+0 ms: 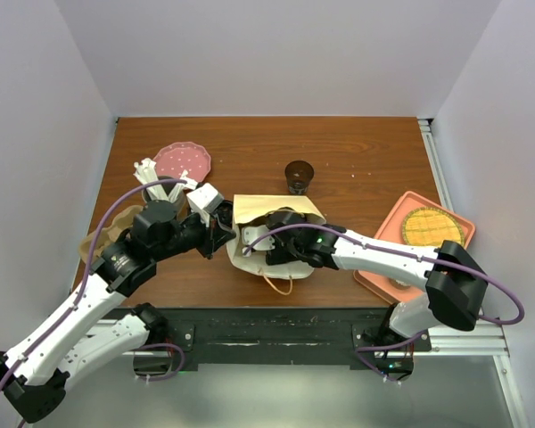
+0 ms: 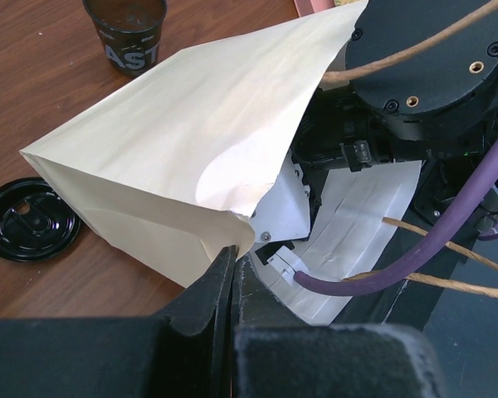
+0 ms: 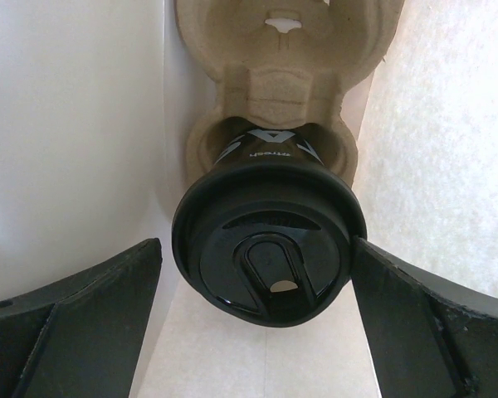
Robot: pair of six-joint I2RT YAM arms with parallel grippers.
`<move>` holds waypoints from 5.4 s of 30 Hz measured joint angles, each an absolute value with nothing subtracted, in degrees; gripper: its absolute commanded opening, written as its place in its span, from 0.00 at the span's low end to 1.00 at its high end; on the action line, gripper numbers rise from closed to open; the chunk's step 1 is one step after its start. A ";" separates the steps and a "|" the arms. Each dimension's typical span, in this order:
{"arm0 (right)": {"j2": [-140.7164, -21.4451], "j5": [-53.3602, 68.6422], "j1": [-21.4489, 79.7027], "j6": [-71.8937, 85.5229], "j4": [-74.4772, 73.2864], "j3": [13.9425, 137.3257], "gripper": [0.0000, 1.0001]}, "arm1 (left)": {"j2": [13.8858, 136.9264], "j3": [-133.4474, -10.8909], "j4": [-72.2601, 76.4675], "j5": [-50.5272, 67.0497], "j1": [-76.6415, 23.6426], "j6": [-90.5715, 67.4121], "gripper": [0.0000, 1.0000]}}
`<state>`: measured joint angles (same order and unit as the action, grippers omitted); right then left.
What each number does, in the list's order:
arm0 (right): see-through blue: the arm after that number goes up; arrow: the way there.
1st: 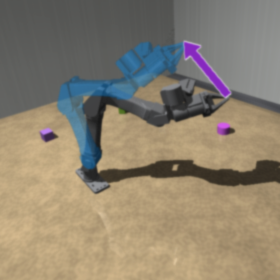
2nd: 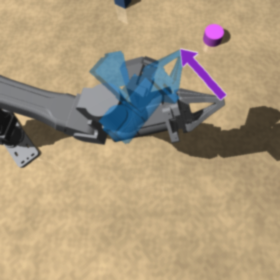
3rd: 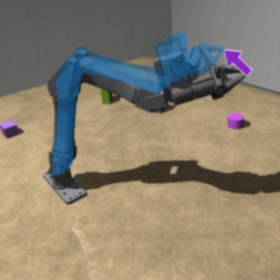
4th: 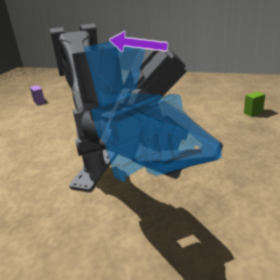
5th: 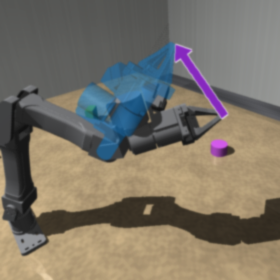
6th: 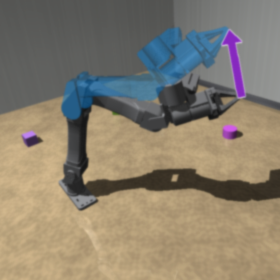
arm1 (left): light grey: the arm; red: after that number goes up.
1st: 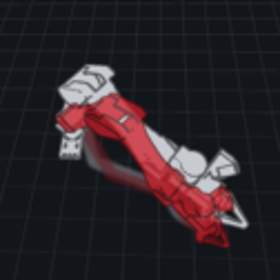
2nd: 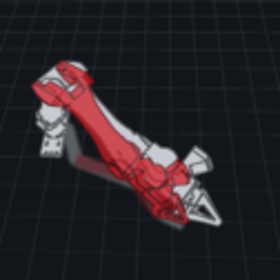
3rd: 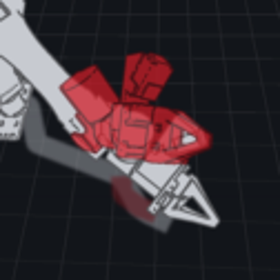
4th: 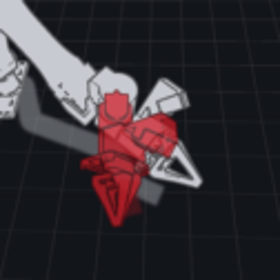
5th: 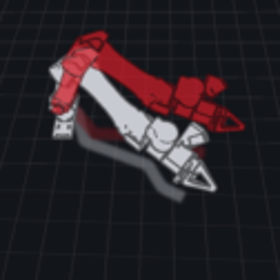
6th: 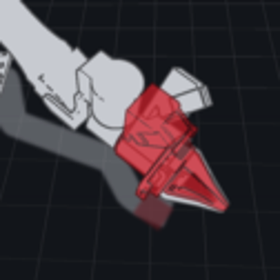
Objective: Pack the takeout coffee
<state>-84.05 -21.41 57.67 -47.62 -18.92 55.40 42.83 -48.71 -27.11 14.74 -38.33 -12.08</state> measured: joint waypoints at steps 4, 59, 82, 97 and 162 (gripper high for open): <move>-84.05 -21.06 57.67 -47.57 -19.64 55.92 0.99 | 43.11 -49.30 -27.86 14.76 -38.35 -12.47 0.00; -84.03 -2.79 51.66 -44.58 -46.30 73.95 0.98 | 56.71 -64.20 -34.65 14.35 -38.33 -18.55 0.00; -81.12 -0.01 47.55 -41.85 -47.77 80.14 0.88 | 62.48 -70.06 -38.89 14.02 -38.35 -22.09 0.00; -80.90 1.06 46.24 -39.62 -47.59 81.03 0.70 | 63.13 -70.61 -39.16 13.30 -38.33 -23.22 0.00; -69.73 -15.49 42.35 5.52 -41.12 98.65 0.83 | 67.31 -84.44 -45.50 -5.30 -36.82 -23.73 0.60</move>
<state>-69.73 -15.49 42.35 5.52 -41.12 98.65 67.31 -84.44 -45.50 -5.30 -36.82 -23.73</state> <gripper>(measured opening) 0.690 0.553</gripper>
